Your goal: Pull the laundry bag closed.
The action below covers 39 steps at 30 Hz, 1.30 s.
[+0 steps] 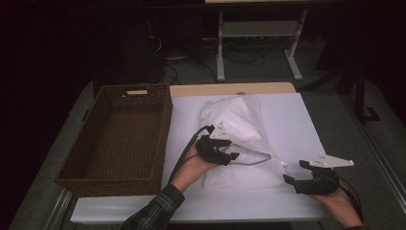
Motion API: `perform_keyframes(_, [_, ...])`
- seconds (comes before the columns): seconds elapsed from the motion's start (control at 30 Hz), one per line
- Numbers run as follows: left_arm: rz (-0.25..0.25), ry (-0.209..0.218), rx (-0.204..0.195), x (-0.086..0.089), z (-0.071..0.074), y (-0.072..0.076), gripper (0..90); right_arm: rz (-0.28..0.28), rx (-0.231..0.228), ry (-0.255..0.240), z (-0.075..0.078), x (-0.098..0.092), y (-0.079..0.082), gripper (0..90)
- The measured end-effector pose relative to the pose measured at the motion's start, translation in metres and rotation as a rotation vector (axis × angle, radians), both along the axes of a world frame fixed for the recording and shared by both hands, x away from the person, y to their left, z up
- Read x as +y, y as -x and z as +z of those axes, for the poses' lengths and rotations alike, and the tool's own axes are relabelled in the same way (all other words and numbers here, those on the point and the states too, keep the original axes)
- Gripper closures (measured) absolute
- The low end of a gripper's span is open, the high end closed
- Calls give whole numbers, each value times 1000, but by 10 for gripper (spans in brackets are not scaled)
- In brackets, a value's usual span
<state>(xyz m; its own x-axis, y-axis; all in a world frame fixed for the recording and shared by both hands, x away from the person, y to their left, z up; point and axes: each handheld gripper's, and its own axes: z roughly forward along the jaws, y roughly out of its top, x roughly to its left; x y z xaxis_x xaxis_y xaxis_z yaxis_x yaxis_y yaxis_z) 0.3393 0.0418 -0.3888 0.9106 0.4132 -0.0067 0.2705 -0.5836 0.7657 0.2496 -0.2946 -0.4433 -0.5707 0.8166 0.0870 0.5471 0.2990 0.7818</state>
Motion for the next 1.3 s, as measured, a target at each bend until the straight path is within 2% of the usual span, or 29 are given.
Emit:
perform_keyframes(0.07, [1,-8,-4,-3,-3,-5,466,2,-1,0,0,0,0,152])
perform_keyframes(0.17, [17,-16,-11,-6,-7,-9,514,-1,0,-5,0,-2,0,152])
perform_keyframes(0.4, [56,-88,-64,-11,-16,-15,633,-5,4,-11,0,-3,0,155])
perform_keyframes(0.53, [70,-102,-71,-12,-21,-18,712,-5,2,-12,0,-4,0,155])
perform_keyframes(0.67, [74,-97,-57,-11,-23,-20,844,-6,2,-12,1,-4,1,156])
perform_keyframes(0.73, [72,-88,-43,-9,-23,-20,881,-6,1,-11,1,-4,1,156])
perform_keyframes(0.83, [65,-73,-35,-7,-21,-19,889,-6,2,-11,1,-4,1,156])
perform_keyframes(1.07, [3,18,-11,-2,1,-1,894,-7,4,-12,0,-4,0,157])
perform_keyframes(1.13, [-2,22,-15,-1,4,3,894,-8,6,-12,0,-4,1,156])
perform_keyframes(1.17, [-2,22,-15,-1,4,3,894,-8,6,-12,0,-4,1,156])
perform_keyframes(1.23, [-9,41,20,0,2,7,895,-8,9,-13,0,-3,0,157])
perform_keyframes(1.3, [-21,38,38,-1,-3,8,895,-7,10,-13,0,-3,0,156])
